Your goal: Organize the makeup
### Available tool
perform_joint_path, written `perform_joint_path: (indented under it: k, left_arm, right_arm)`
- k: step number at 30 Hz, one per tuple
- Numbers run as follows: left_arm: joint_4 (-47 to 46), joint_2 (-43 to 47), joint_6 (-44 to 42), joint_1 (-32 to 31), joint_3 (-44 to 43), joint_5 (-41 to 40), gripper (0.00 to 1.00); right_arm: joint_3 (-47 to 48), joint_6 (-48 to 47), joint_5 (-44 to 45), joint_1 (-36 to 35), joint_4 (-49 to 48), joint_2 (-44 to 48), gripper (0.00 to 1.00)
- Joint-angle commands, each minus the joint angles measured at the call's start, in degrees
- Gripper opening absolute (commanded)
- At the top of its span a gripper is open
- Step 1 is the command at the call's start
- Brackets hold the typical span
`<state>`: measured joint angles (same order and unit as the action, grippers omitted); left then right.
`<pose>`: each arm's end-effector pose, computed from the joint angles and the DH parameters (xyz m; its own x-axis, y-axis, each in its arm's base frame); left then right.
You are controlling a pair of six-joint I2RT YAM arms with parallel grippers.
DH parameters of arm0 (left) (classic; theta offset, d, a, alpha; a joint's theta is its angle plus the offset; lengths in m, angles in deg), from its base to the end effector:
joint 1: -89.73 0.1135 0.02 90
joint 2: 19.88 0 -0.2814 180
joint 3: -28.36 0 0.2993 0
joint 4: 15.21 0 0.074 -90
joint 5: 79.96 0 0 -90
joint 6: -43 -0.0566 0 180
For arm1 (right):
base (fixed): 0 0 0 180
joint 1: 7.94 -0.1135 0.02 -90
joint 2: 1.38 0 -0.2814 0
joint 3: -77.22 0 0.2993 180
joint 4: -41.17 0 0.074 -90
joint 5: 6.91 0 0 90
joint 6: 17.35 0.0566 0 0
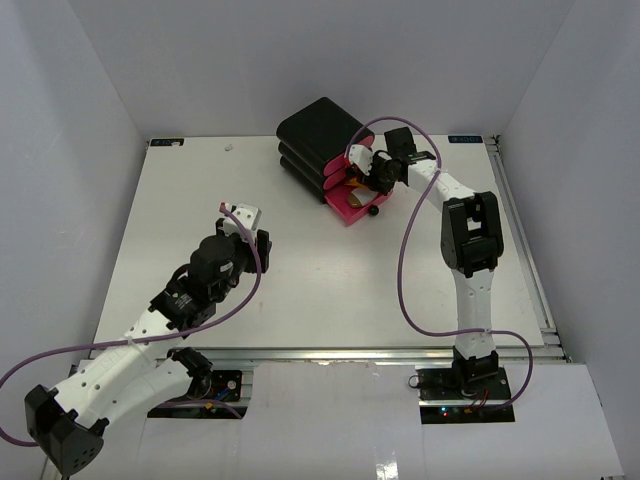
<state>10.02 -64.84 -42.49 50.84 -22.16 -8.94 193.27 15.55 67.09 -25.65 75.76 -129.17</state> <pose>0.1975 -0.1356 0.2984 -0.2891 0.1377 -0.9473 0.3336 0.9421 0.0351 0.5422 0.1895 0.1821 0.0235 -0.8398 -0.5425 -0.8359 0.2812 -0.4715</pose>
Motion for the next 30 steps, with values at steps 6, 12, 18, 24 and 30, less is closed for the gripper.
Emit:
perform_joint_path:
  k: [6, 12, 18, 24, 30]
  left_arm:
    - [-1.0, 0.0, 0.2, 0.6, 0.2, -0.2, 0.68]
    - [-1.1, 0.0, 0.1, 0.7, 0.3, -0.2, 0.68]
    - [-1.2, 0.0, 0.1, 0.7, 0.3, -0.1, 0.68]
    - [-1.2, 0.1, 0.1, 0.7, 0.3, 0.2, 0.68]
    - [-1.2, 0.4, 0.1, 0.7, 0.3, 0.5, 0.68]
  right_arm:
    - [-1.6, -5.5, 1.5, -2.4, -4.5, 2.8, 0.43]
    - [-0.7, -7.3, 4.4, -4.6, -5.6, 2.2, 0.42]
    - [-1.0, -5.8, 6.1, -5.2, -7.4, 2.4, 0.41]
    - [-4.7, -1.8, 3.7, -4.9, -9.2, 6.4, 0.42]
    - [-8.1, 4.6, 0.6, -3.9, -10.8, 10.7, 0.42]
